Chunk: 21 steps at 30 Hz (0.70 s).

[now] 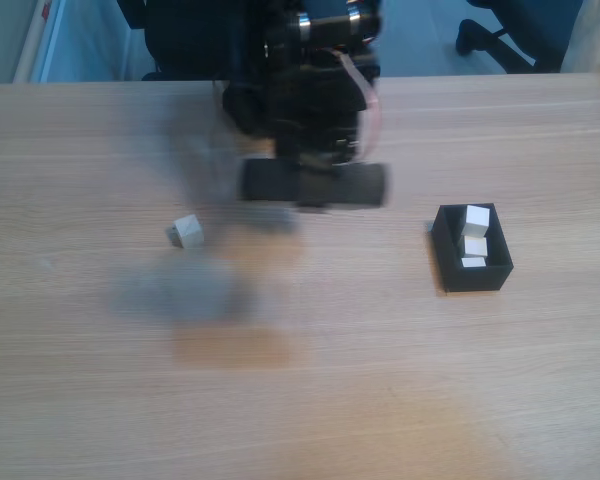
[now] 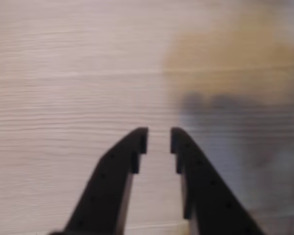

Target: Pick blocks and place them in the box.

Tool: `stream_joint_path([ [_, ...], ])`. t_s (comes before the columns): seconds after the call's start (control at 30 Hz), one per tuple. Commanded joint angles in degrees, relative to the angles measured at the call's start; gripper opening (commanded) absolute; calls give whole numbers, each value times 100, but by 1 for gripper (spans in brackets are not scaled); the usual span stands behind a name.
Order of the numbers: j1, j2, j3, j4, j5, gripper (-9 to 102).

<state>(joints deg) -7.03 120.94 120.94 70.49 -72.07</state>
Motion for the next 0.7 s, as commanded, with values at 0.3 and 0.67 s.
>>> stream_joint_path([
  [0.3, 2109, -53, 185, -501, -1362, 12],
  [0.67, 3234, -914, -158, -1099, -2593, 14],
])
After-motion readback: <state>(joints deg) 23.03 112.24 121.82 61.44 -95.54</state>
